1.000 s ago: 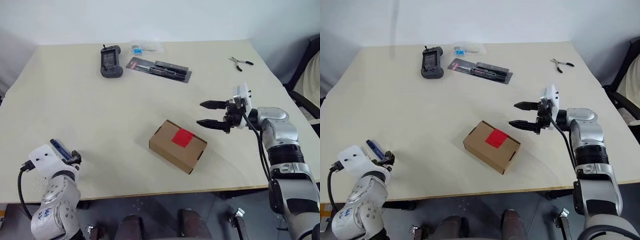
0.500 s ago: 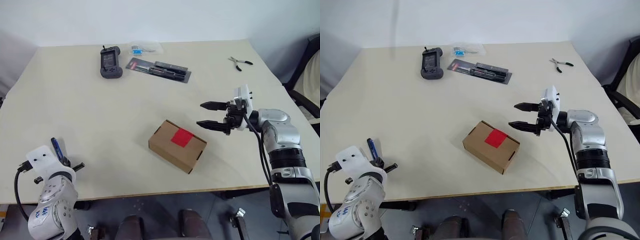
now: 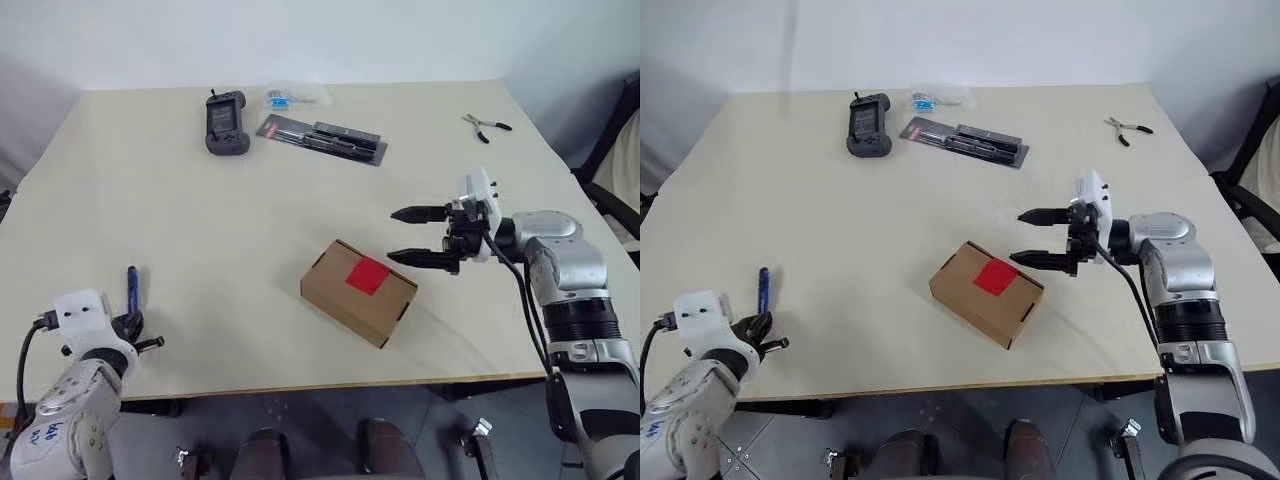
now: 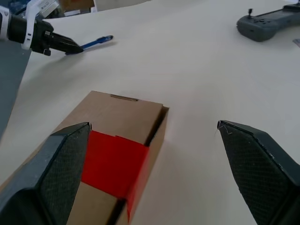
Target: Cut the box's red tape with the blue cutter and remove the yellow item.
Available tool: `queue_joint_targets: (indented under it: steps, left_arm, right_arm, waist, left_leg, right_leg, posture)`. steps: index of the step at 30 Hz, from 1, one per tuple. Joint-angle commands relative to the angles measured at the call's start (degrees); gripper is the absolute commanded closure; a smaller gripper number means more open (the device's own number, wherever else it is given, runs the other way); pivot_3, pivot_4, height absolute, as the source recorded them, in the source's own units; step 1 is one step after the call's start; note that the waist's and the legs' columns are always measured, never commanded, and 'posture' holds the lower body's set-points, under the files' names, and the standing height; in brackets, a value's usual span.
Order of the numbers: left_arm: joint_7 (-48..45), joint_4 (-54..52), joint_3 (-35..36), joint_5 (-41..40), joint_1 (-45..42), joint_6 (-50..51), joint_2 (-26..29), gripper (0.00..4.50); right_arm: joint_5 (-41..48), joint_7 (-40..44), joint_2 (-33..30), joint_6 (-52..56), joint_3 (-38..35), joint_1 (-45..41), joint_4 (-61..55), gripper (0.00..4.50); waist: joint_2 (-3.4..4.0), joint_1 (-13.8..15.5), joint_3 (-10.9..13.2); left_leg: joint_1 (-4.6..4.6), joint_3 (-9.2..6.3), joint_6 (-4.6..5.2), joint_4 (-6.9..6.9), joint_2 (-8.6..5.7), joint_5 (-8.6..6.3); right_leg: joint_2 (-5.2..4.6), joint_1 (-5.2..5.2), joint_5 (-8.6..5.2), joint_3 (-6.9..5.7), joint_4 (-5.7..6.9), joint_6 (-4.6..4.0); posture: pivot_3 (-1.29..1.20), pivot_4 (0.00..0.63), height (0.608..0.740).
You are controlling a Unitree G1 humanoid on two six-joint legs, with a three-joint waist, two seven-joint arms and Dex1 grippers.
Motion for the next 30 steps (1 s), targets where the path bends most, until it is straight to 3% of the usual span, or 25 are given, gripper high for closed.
queue_joint_targets:
  steps: [1,3,7,12,15,20,28,30]
  left_arm:
    - [-12.4,1.0,-2.2,-2.4,3.5,-8.3,6.0,4.08]
    - [-20.5,2.4,-3.2,-3.6,5.2,-16.8,8.3,4.08]
    - [-40.5,7.6,-9.2,-2.4,8.7,-31.9,18.7,4.08]
    - [-49.0,11.3,-12.9,-2.8,8.1,-37.6,23.9,4.08]
    - [-57.9,15.7,-19.9,2.8,6.1,-45.0,31.5,4.08]
    - [-60.7,20.2,-25.4,5.3,1.9,-49.9,33.5,4.08]
    - [-60.6,21.6,-30.8,11.1,-1.2,-55.9,33.7,4.08]
    - [-59.6,22.2,-31.3,12.7,-1.8,-57.1,33.5,4.08]
  right_arm:
    - [2.8,-0.5,0.9,1.8,0.0,-2.6,-6.2,0.0]
    - [3.8,-0.6,1.7,3.0,0.6,-3.1,-8.8,0.0]
    - [5.3,-1.1,3.6,5.5,3.2,-3.8,-15.7,0.0]
    - [5.3,-1.7,3.9,7.3,6.2,-3.3,-20.4,0.0]
    - [2.9,-1.9,3.2,13.4,14.7,-3.7,-27.4,0.0]
    - [0.2,-11.1,6.4,20.2,20.2,-4.4,-34.9,1.29]
    - [-12.4,-15.5,7.5,16.4,35.9,-6.2,-36.1,4.23]
    - [-15.4,-15.1,7.5,13.4,38.7,-6.9,-33.7,4.47]
  waist:
    - [0.03,-0.1,0.0]
    - [0.04,-0.1,0.0]
    - [0.07,-0.3,0.1]
    - [0.21,-0.2,0.2]
    - [0.22,-0.2,0.2]
    - [0.24,-0.1,0.2]
    - [0.23,0.0,0.2]
    - [0.22,0.1,0.2]
  left_leg:
    - [0.0,0.0,-0.02,-0.02,0.02,-0.01]
    - [0.0,0.0,-0.07,-0.06,0.07,-0.04]
    - [0.01,0.04,-0.21,-0.07,0.32,-0.22]
    - [-0.01,0.07,-0.22,-0.08,0.66,-0.49]
    - [-0.02,0.23,-0.29,-0.05,0.79,-0.66]
    - [-0.33,0.72,-0.24,-0.03,0.8,-0.73]
    - [-0.3,0.98,-0.11,0.18,0.8,-0.83]
    - [-0.23,1.14,-0.1,0.21,0.8,-0.83]
  right_leg:
    - [0.0,-0.02,-0.01,-0.01,0.0,-0.02]
    - [0.01,-0.08,-0.04,-0.07,-0.02,-0.09]
    - [0.04,-0.2,-0.28,-0.34,-0.02,-0.54]
    - [0.04,-0.26,-0.38,-1.11,0.17,-0.73]
    - [0.06,-0.35,-0.38,-1.59,0.39,-0.73]
    - [0.04,-0.97,-0.38,-1.76,0.55,-0.73]
    - [-0.02,-0.97,-0.37,-1.8,0.53,-0.72]
    - [-0.04,-0.94,-0.37,-1.78,0.5,-0.72]
  posture:
    - [0.0,0.15,0.74]
    - [0.0,0.15,0.74]
    - [0.0,0.15,0.74]
    - [0.0,0.15,0.74]
    - [0.0,0.15,0.74]
    - [0.0,0.15,0.74]
    - [0.0,0.15,0.74]
    - [0.0,0.15,0.74]
